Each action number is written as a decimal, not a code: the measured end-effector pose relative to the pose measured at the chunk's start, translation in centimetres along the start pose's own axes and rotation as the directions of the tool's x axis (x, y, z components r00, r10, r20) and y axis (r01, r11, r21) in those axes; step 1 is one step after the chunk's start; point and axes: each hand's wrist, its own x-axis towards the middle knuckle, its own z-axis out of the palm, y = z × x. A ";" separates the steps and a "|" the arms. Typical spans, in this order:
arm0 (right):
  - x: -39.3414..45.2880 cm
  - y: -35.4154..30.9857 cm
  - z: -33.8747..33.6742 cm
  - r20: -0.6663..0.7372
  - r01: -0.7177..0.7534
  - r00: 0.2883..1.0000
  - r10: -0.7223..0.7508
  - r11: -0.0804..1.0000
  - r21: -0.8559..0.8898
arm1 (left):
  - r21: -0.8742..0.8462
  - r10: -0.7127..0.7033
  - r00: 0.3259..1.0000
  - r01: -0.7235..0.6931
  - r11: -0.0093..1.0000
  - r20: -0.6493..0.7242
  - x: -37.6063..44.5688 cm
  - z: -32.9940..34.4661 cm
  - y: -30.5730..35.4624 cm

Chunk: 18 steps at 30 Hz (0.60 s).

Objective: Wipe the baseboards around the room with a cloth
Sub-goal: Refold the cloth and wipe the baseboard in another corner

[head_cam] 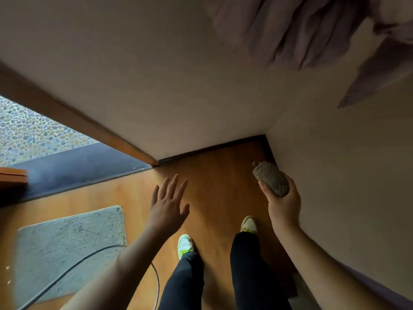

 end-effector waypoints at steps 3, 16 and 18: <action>5.2 1.8 2.5 0.025 0.029 0.999 -0.029 1.000 0.007 | 0.020 0.000 0.999 -0.001 1.000 0.039 4.0 2.9 1.5; 17.2 18.8 15.0 -0.107 -0.125 0.984 0.143 0.979 0.158 | 0.007 0.103 0.994 -0.103 0.995 0.029 23.3 22.3 2.5; 18.9 21.5 16.9 -0.117 -0.146 0.979 0.169 0.972 0.184 | 0.033 0.118 0.992 -0.120 0.992 0.051 25.4 25.4 1.2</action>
